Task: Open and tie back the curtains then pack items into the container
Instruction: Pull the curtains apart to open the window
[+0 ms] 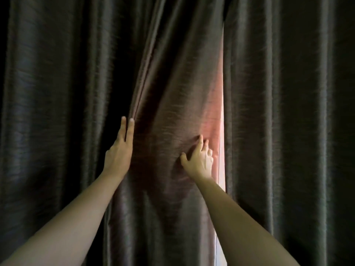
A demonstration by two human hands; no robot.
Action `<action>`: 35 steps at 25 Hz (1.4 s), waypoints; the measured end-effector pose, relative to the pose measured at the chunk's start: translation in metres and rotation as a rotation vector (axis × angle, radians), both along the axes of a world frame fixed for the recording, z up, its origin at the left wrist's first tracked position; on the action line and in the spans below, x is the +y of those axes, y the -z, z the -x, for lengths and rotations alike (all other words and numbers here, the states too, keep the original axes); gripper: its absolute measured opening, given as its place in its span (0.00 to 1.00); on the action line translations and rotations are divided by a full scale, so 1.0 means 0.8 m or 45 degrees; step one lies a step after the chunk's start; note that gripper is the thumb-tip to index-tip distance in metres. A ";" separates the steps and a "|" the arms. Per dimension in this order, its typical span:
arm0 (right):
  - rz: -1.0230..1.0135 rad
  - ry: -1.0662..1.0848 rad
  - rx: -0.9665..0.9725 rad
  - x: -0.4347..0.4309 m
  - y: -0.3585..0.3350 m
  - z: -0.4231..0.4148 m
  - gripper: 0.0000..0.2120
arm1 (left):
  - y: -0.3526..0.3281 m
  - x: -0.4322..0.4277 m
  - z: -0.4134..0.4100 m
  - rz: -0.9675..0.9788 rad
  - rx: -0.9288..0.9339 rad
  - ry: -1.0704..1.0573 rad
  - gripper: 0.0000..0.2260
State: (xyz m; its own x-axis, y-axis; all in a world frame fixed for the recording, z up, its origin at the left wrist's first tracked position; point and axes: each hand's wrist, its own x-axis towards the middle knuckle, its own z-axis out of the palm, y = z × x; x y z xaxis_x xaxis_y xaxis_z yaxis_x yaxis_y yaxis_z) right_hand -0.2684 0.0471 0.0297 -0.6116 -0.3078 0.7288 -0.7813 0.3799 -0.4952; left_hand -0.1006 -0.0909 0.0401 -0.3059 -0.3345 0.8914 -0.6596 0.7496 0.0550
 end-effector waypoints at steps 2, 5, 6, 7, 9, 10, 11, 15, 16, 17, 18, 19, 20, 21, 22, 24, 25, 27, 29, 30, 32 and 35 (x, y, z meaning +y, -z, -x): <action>0.003 -0.051 0.014 -0.012 -0.003 -0.010 0.43 | 0.000 -0.010 -0.005 0.029 -0.006 -0.029 0.43; 0.097 -0.199 0.051 -0.023 -0.006 -0.022 0.44 | -0.003 -0.013 0.001 0.065 -0.031 0.005 0.42; 0.146 -0.310 0.073 -0.025 -0.007 -0.026 0.43 | -0.003 -0.010 0.005 0.051 -0.017 0.039 0.42; 0.203 -0.441 0.095 -0.027 -0.006 -0.028 0.42 | -0.004 -0.005 0.009 0.019 0.003 0.082 0.41; 0.300 -0.642 0.125 -0.034 -0.002 -0.034 0.41 | -0.006 0.002 0.015 -0.082 0.079 0.246 0.37; 0.335 -0.685 0.133 -0.038 0.000 -0.035 0.42 | -0.010 0.005 0.017 -0.121 0.132 0.356 0.34; 0.364 -0.713 0.139 -0.041 0.002 -0.034 0.43 | -0.016 0.008 0.018 -0.140 0.194 0.467 0.31; 0.326 -0.908 0.094 -0.043 0.013 -0.024 0.45 | -0.044 0.023 0.019 -0.171 0.380 0.766 0.27; 0.281 -0.904 0.089 -0.042 0.014 -0.023 0.44 | -0.053 0.028 0.019 -0.191 0.403 0.802 0.27; 0.230 -0.849 0.089 -0.042 0.015 -0.024 0.42 | -0.062 0.032 0.019 -0.220 0.425 0.829 0.26; 0.187 -0.781 0.083 -0.040 0.015 -0.027 0.41 | -0.071 0.034 0.019 -0.243 0.442 0.844 0.25; 0.167 -0.752 0.070 -0.039 0.015 -0.029 0.41 | -0.078 0.035 0.020 -0.240 0.455 0.844 0.24; 0.172 -0.786 0.045 -0.038 0.014 -0.032 0.41 | -0.084 0.033 0.022 -0.217 0.456 0.835 0.22; 0.188 -0.847 0.015 -0.037 0.014 -0.033 0.43 | -0.087 0.029 0.024 -0.187 0.445 0.823 0.19; 0.202 -0.899 -0.007 -0.036 0.014 -0.034 0.44 | -0.088 0.026 0.024 -0.173 0.431 0.817 0.17; 0.239 -0.972 -0.019 -0.038 0.014 -0.033 0.46 | -0.085 0.023 0.024 -0.191 0.430 0.843 0.15; 0.259 -1.021 -0.027 -0.040 0.014 -0.033 0.47 | -0.084 0.024 0.024 -0.206 0.440 0.881 0.16; 0.264 -1.085 -0.033 -0.044 0.014 -0.029 0.48 | -0.092 0.029 0.024 -0.251 0.437 0.985 0.18; 0.258 -1.098 -0.016 -0.046 0.016 -0.030 0.49 | -0.106 0.034 0.028 -0.291 0.377 1.047 0.23; 0.256 -1.096 -0.014 -0.048 0.019 -0.032 0.49 | -0.113 0.036 0.031 -0.291 0.337 1.052 0.25; 0.238 -1.038 -0.008 -0.054 0.029 -0.035 0.51 | -0.127 0.043 0.039 -0.245 0.247 1.052 0.27; 0.178 -0.920 0.021 -0.063 0.037 -0.039 0.56 | -0.148 0.057 0.049 -0.106 0.030 0.909 0.32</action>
